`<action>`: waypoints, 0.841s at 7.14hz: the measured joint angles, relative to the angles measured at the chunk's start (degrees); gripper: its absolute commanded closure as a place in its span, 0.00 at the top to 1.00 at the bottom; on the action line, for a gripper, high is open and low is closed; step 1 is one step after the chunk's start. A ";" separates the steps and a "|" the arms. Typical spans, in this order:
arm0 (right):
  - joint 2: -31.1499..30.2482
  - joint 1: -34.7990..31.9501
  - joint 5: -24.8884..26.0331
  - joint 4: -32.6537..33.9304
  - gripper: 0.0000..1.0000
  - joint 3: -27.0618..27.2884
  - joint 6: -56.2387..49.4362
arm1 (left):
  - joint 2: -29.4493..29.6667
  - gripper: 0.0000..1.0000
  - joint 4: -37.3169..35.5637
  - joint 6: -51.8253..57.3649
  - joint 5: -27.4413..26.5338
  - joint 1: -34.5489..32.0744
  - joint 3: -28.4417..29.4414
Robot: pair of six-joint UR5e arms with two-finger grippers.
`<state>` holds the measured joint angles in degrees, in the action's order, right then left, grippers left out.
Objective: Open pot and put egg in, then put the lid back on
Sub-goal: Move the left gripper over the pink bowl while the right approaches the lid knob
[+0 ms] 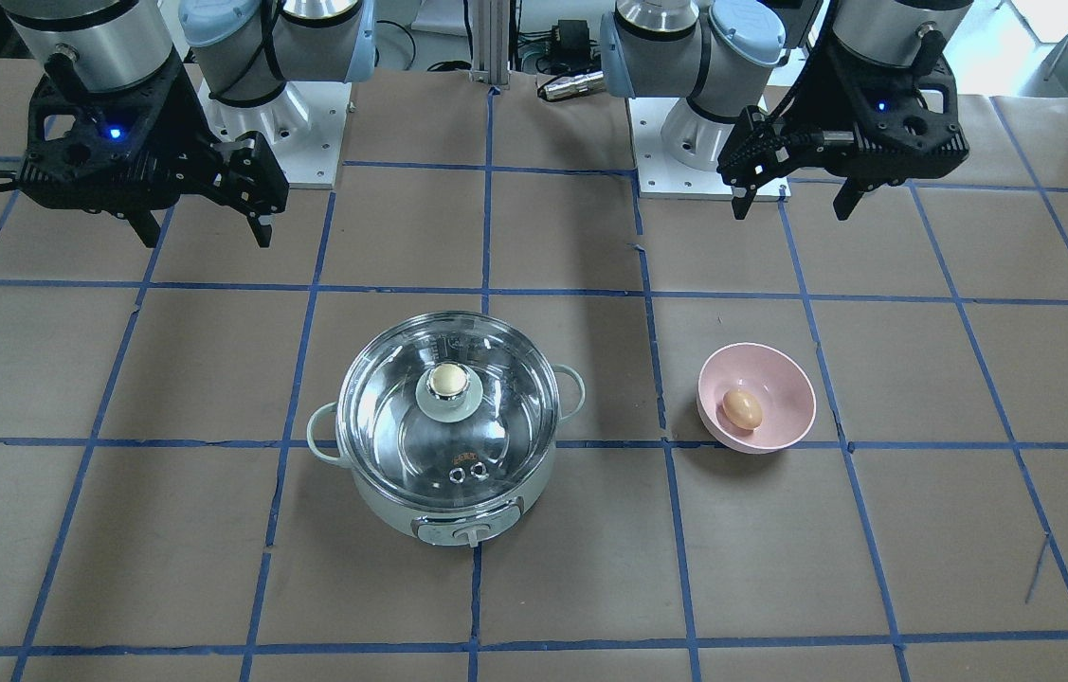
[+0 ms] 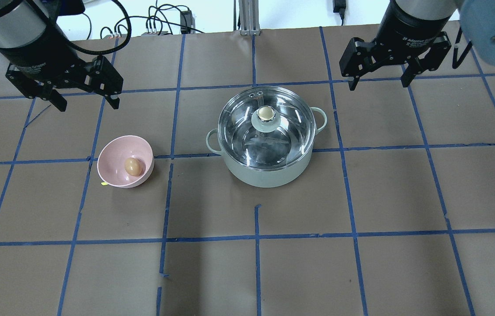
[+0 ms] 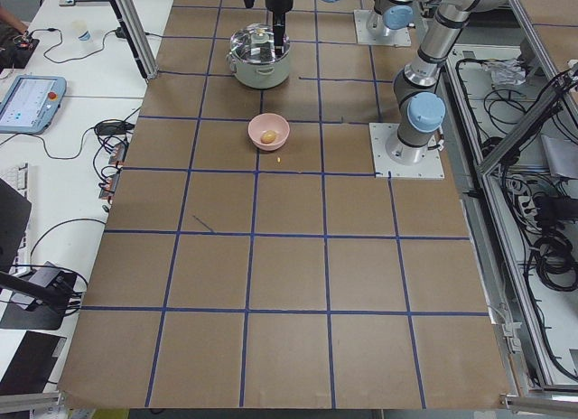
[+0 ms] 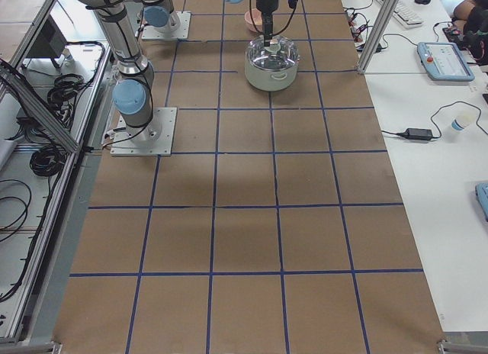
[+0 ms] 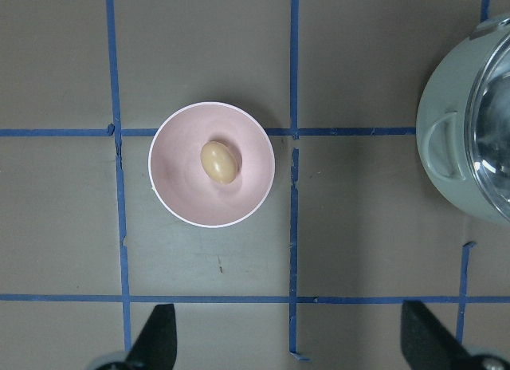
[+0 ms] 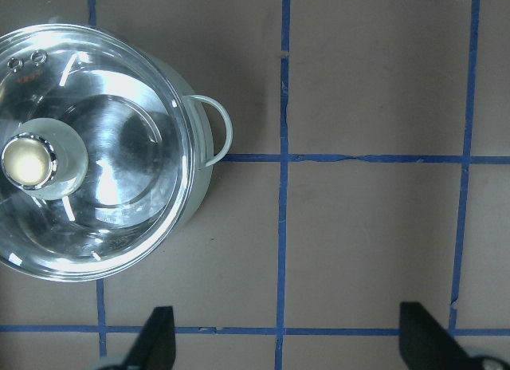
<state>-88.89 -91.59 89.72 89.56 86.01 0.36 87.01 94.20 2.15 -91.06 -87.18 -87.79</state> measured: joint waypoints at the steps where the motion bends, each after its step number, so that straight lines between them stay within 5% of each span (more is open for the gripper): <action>1: 0.02 0.01 0.01 0.00 0.99 0.02 -0.01 | 0.01 1.00 0.00 -0.03 0.03 0.00 -0.01; 6: 1.99 -0.93 0.01 1.92 0.99 -0.82 0.34 | 0.91 1.00 -1.50 0.81 0.13 0.96 -2.75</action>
<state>-86.90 -92.52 89.72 91.48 85.19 0.70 87.92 92.70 2.96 -90.93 -86.22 -90.53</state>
